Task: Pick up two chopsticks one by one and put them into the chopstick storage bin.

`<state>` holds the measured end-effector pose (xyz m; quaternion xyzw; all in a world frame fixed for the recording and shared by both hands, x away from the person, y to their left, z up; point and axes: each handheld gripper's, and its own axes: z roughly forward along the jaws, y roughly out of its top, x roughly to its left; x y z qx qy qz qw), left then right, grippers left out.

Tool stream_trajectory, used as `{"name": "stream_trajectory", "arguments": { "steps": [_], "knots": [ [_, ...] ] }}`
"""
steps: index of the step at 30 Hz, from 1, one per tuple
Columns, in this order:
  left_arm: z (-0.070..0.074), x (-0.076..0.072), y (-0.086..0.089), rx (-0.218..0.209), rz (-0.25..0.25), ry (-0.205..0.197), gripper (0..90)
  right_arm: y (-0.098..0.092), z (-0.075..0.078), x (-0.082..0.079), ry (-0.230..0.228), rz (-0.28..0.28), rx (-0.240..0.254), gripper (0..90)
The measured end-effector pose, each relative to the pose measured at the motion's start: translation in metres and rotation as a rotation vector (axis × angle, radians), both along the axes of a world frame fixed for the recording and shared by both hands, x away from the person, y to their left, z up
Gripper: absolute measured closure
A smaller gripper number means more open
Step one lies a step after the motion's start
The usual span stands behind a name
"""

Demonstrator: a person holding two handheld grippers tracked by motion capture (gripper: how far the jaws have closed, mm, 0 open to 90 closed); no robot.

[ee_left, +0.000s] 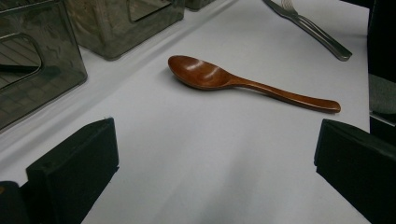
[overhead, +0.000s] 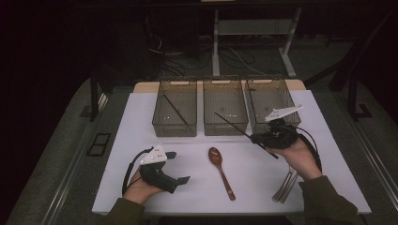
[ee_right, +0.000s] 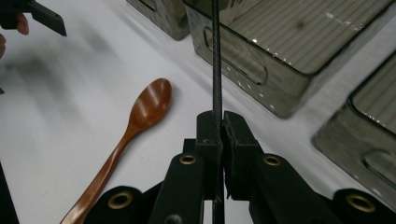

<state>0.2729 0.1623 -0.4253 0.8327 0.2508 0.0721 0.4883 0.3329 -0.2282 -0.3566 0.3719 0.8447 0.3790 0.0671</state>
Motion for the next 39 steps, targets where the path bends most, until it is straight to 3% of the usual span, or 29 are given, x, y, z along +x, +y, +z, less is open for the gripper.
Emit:
{"name": "stream_trajectory", "arguments": {
  "steps": [7, 39],
  "knots": [
    [0.0, 0.0, 0.0, 0.0, -0.002, 0.001, 0.0, 0.022, 0.0, 0.014, 0.011, 0.003, -0.002, 85.7],
    [0.001, -0.001, 0.0, -0.009, 0.002, -0.009, 0.0, 0.125, 0.03, 0.083, 0.054, -0.007, -0.038, 85.7]
  ]
}}
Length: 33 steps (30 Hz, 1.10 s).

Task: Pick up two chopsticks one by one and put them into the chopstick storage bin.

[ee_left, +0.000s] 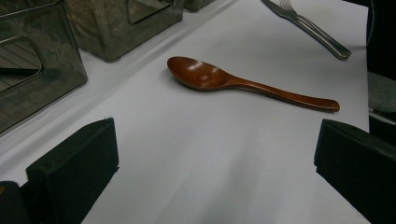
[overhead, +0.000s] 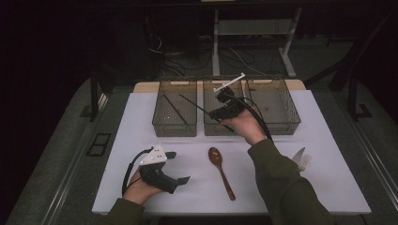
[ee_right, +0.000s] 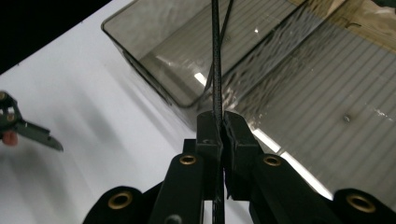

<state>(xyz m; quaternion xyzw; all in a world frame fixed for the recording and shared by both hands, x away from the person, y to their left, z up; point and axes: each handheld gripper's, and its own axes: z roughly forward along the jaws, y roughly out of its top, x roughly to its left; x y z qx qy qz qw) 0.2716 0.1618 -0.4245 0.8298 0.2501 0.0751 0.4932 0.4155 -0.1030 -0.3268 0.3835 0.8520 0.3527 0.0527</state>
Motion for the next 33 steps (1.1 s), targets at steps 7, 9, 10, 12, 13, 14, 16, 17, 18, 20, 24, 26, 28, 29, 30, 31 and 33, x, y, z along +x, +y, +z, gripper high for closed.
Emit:
{"name": "stream_trajectory", "arguments": {
  "steps": [7, 9, 10, 12, 13, 14, 16, 17, 18, 20, 24, 26, 28, 29, 30, 31, 33],
  "knots": [
    [0.001, 0.001, 0.002, 0.011, -0.004, -0.007, 0.0, 0.02, 0.003, 0.016, 0.016, -0.011, -0.008, 85.7],
    [0.001, 0.001, 0.002, 0.013, -0.004, -0.006, 0.0, 0.026, 0.002, 0.02, 0.017, -0.019, -0.014, 85.7],
    [0.001, 0.001, 0.002, 0.014, -0.004, -0.006, 0.0, 0.029, 0.002, 0.023, 0.019, -0.02, -0.017, 85.7],
    [0.001, 0.001, 0.002, 0.007, -0.002, -0.008, 0.0, 0.034, 0.002, 0.028, 0.023, -0.028, -0.022, 85.7],
    [0.001, 0.001, 0.002, 0.005, -0.001, -0.008, 0.0, 0.036, 0.001, 0.031, 0.025, -0.029, -0.024, 85.7],
    [0.001, 0.001, 0.002, 0.003, 0.0, -0.008, 0.0, 0.039, 0.0, 0.034, 0.031, -0.033, -0.025, 85.7],
    [0.001, 0.001, 0.002, 0.002, -0.001, -0.011, 0.0, 0.044, -0.002, 0.039, 0.042, -0.039, -0.034, 85.7],
    [0.001, 0.001, 0.002, 0.002, -0.001, -0.011, 0.0, 0.047, -0.003, 0.042, 0.044, -0.039, -0.037, 85.7],
    [0.001, 0.001, 0.002, 0.002, -0.002, -0.012, 0.0, 0.05, -0.004, 0.044, 0.046, -0.043, -0.045, 85.7],
    [0.001, 0.0, 0.002, 0.002, -0.002, -0.01, 0.0, 0.056, -0.008, 0.049, 0.052, -0.045, -0.054, 85.7],
    [0.001, 0.001, 0.003, 0.006, -0.006, -0.012, 0.0, 0.068, -0.015, 0.057, 0.07, -0.064, -0.072, 85.7],
    [0.001, 0.001, 0.003, 0.004, -0.003, -0.009, 0.0, 0.074, -0.019, 0.061, 0.075, -0.07, -0.078, 85.6],
    [0.002, 0.001, 0.003, 0.005, -0.006, -0.014, 0.0, 0.08, -0.022, 0.064, 0.076, -0.07, -0.082, 85.6],
    [0.002, 0.001, 0.003, 0.002, -0.007, -0.017, 0.0, 0.084, -0.024, 0.066, 0.076, -0.069, -0.088, 85.6],
    [0.002, 0.001, 0.003, 0.001, -0.008, -0.017, 0.0, 0.087, -0.025, 0.068, 0.078, -0.065, -0.092, 85.6],
    [0.002, 0.001, 0.003, -0.001, -0.009, -0.018, 0.0, 0.091, -0.026, 0.069, 0.079, -0.067, -0.096, 85.6],
    [0.002, 0.001, 0.003, -0.003, -0.008, -0.013, 0.0, 0.097, -0.027, 0.071, 0.072, -0.063, -0.104, 85.5]
  ]
}}
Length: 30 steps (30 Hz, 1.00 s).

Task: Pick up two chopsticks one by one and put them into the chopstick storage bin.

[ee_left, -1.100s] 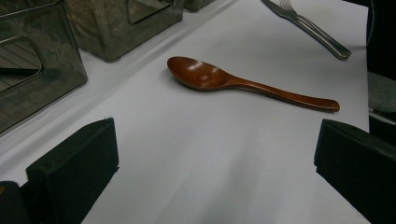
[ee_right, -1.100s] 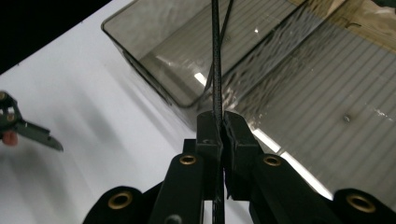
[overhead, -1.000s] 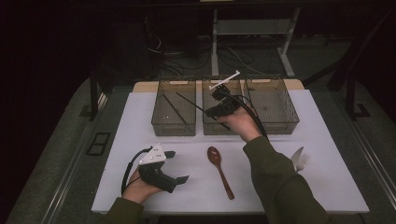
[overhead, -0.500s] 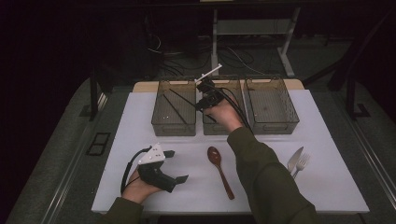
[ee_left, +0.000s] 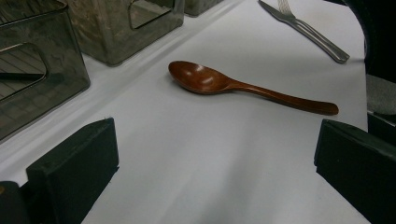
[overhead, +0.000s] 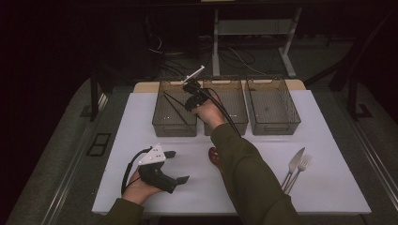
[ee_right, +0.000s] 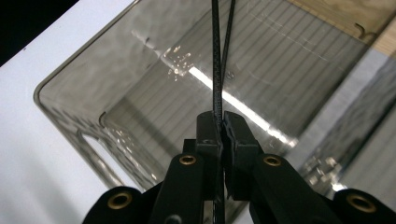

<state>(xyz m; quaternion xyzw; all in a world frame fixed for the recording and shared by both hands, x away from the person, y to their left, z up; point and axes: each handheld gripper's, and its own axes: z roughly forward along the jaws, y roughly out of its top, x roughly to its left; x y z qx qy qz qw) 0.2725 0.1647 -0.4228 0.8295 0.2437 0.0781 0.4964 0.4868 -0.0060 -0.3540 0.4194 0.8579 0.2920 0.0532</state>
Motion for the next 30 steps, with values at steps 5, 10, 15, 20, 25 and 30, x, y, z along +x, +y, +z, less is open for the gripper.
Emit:
{"name": "stream_trajectory", "arguments": {
  "steps": [5, 10, 15, 20, 25, 30],
  "knots": [
    [0.0, 0.0, 0.001, 0.001, -0.003, 0.0, 0.0, 0.011, -0.006, 0.004, -0.019, 0.013, -0.012, 84.6],
    [0.001, 0.0, 0.001, -0.001, -0.003, -0.002, 0.0, 0.014, -0.007, 0.001, -0.056, 0.013, -0.025, 68.8],
    [0.001, 0.001, 0.002, 0.0, -0.001, -0.005, 0.0, 0.005, 0.004, -0.007, -0.085, 0.029, 0.021, 56.6],
    [0.0, 0.0, 0.0, -0.002, 0.001, -0.002, 0.0, -0.009, 0.016, -0.017, -0.092, 0.038, 0.07, 48.1],
    [-0.001, 0.0, 0.0, 0.003, 0.001, -0.004, 0.0, -0.03, 0.023, -0.028, -0.093, 0.07, 0.106, 43.5],
    [-0.001, 0.0, -0.001, 0.002, 0.004, -0.003, 0.0, -0.053, 0.027, -0.039, -0.111, 0.079, 0.136, 41.6]
  ]
}}
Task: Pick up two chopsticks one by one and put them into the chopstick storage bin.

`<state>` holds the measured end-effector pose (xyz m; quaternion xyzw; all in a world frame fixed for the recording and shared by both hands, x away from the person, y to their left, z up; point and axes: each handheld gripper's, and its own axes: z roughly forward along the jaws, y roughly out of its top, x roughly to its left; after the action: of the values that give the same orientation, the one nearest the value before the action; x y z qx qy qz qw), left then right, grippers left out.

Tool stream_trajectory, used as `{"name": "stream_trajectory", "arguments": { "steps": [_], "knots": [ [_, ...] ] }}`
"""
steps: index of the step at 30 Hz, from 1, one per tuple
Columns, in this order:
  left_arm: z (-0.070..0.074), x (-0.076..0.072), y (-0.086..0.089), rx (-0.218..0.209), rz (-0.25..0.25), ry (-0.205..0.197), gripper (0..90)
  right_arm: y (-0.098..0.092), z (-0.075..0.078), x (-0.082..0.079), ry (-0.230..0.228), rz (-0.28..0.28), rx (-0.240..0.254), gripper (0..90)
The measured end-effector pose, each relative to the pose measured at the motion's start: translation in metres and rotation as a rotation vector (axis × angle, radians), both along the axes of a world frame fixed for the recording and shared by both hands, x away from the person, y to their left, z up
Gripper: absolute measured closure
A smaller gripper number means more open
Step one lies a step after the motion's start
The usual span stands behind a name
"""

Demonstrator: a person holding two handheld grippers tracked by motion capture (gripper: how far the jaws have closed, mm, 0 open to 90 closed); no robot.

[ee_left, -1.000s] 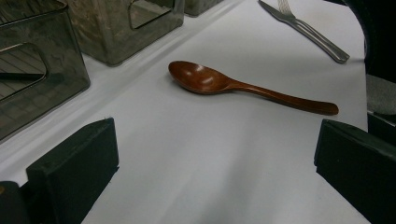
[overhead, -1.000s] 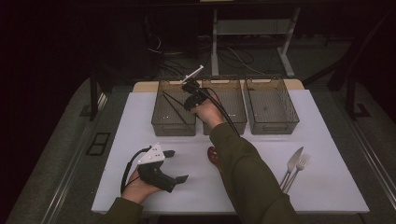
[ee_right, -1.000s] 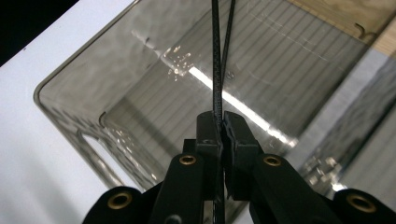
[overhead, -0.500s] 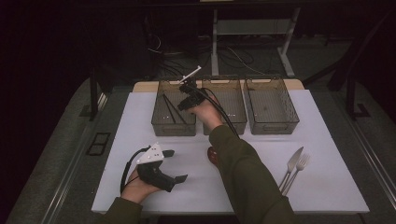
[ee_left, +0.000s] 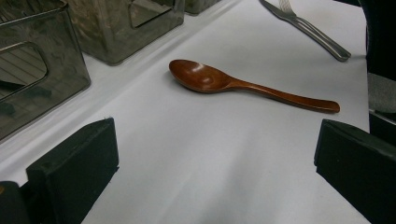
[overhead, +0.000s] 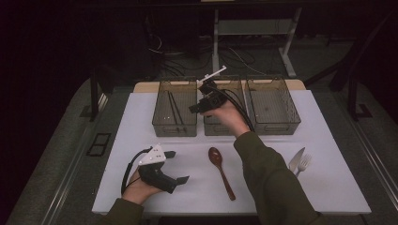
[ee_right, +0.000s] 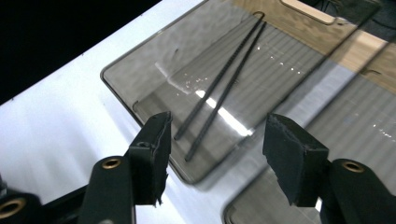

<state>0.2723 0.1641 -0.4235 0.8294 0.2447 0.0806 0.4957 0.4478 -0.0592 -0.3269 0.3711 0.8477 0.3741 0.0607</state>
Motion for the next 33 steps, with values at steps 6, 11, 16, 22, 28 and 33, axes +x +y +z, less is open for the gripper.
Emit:
{"name": "stream_trajectory", "arguments": {
  "steps": [6, 11, 16, 22, 28, 33],
  "knots": [
    [0.0, 0.0, 0.001, 0.008, -0.002, 0.002, 0.0, -0.024, 0.002, -0.011, -0.009, 0.011, 0.04, 39.7],
    [-0.001, 0.0, 0.001, 0.01, 0.003, 0.008, 0.0, -0.04, 0.001, -0.023, -0.024, 0.023, 0.061, 37.7],
    [-0.001, 0.0, 0.001, 0.009, 0.004, 0.007, 0.0, -0.06, -0.004, -0.036, -0.033, 0.03, 0.095, 36.9],
    [-0.001, -0.001, 0.002, 0.006, 0.012, 0.009, 0.0, -0.081, -0.007, -0.052, -0.051, 0.031, 0.116, 36.1],
    [-0.002, -0.001, 0.002, 0.018, 0.015, 0.012, 0.0, -0.108, -0.015, -0.072, -0.066, 0.032, 0.135, 35.3],
    [-0.002, -0.001, 0.001, 0.024, 0.014, 0.011, 0.0, -0.131, -0.026, -0.088, -0.078, 0.014, 0.144, 35.1]
  ]
}}
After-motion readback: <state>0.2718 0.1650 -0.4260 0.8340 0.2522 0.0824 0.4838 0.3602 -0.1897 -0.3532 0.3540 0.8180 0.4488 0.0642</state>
